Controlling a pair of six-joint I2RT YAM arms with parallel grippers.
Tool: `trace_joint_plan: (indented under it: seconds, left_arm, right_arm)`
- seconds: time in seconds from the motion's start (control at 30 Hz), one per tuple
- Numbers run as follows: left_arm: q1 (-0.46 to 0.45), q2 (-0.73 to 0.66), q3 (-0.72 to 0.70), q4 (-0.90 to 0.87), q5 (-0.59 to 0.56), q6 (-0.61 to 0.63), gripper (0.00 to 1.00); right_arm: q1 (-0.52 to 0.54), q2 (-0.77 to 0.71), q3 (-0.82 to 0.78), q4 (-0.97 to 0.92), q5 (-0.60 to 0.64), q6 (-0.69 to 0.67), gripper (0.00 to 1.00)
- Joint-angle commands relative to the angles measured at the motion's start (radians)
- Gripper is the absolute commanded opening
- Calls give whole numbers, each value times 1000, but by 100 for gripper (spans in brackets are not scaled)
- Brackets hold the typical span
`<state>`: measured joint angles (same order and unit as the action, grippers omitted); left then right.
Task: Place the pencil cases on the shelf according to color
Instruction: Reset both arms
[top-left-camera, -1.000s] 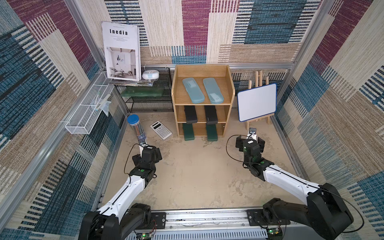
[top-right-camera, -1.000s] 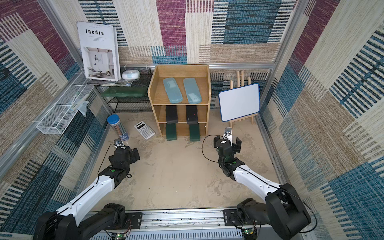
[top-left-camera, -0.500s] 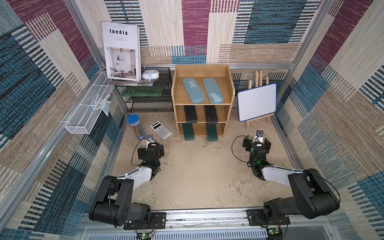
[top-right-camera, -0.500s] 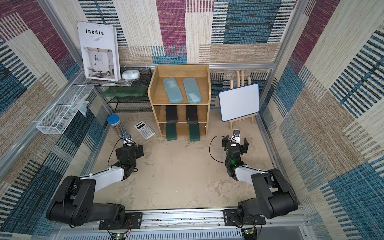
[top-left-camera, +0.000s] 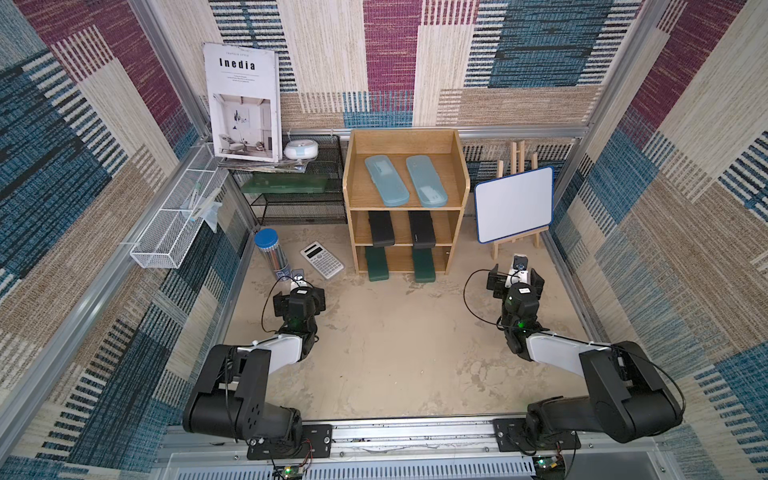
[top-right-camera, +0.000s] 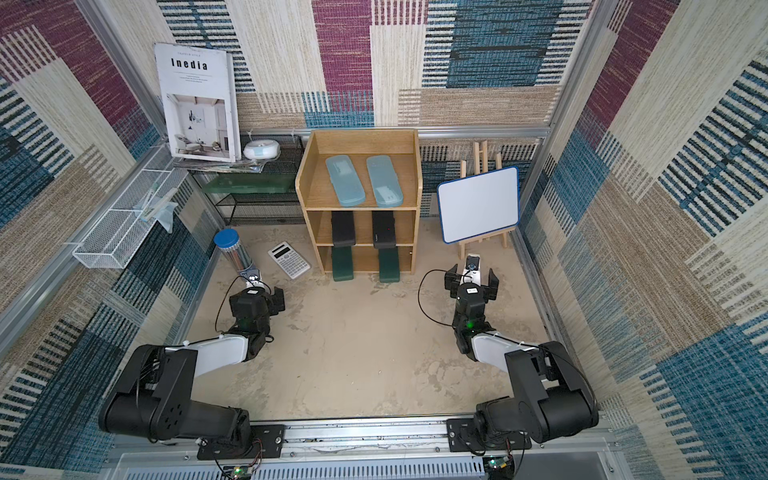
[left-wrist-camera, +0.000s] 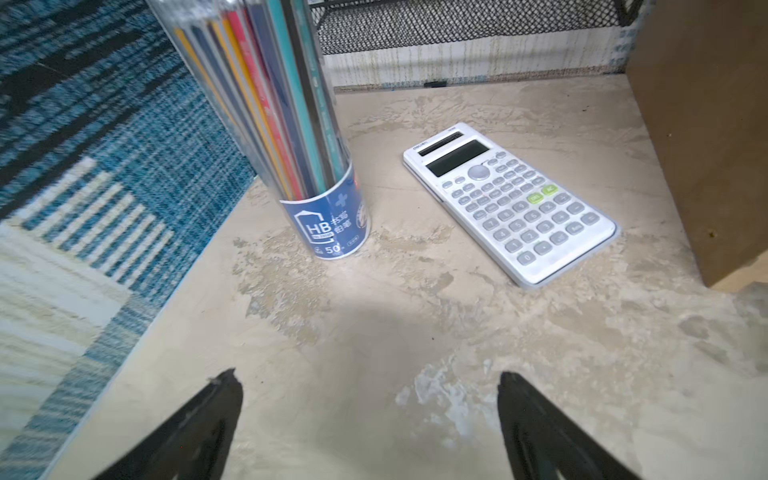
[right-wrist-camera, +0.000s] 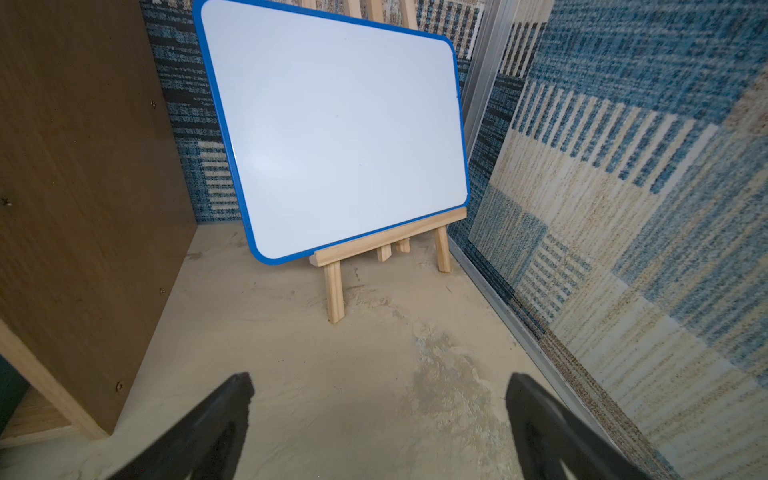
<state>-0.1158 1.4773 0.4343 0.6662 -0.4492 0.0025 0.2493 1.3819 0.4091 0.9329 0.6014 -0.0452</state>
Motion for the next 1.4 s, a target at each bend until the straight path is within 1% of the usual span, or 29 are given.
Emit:
trace_joint_plan:
  seconds: [0.0,0.03,0.1,0.13,0.2,0.3,0.4,0.43,0.47,0.5,0.53,0.57,0.6,0.63,0.67,0.73,0.8,1.37]
  left_arm:
    - [21,1,13,45,64,-6,100]
    - [28,13,0,92,68,-8,100]
    - [53,7,11,48,123,-24,100]
    - [67,25,17,58,167,-21,100]
    - [94,19,25,28,222,-37,100]
    - [96,25,20,46,230,-32,100]
    - [96,26,20,47,230,-32,100]
    - [96,26,19,46,231,-32,100]
    - [96,26,19,46,230,-32,100]
    - [96,25,18,46,230,-32,100]
    - [96,25,18,47,230,-32,100]
    - [95,25,18,47,230,-32,100]
    - [96,24,18,49,231,-32,100]
    - [96,24,18,49,230,-32,100]
    - [95,25,18,48,231,-32,100]
    - [96,25,18,48,230,-32,100]
    - [96,24,18,48,231,-32,100]
    - [96,26,18,47,230,-32,100]
  right_arm:
    - [-6,-15,-12,26,-4,-8,100]
    - [-10,-27,-27,37,-19,-7,100]
    - [-16,-49,-54,58,-51,-10,100]
    - [-19,-61,-65,60,-64,-10,100]
    - [-25,-78,-75,39,-79,-10,100]
    - [-37,-59,-106,57,-67,-11,100]
    - [-65,-2,-156,204,-89,-26,100]
    - [-77,21,-157,238,-107,-32,100]
    - [-92,39,-142,227,-128,-24,100]
    - [-111,60,-113,175,-161,-8,100]
    - [-131,86,-112,191,-194,3,100]
    - [-150,113,-127,246,-233,11,100]
    - [-164,118,-135,265,-255,20,100]
    - [-180,102,-128,220,-288,39,100]
    - [-204,103,-136,227,-327,54,100]
    - [-243,146,-171,329,-380,78,100]
    - [-246,133,-165,286,-385,85,100]
    - [-246,135,-167,294,-382,87,100]
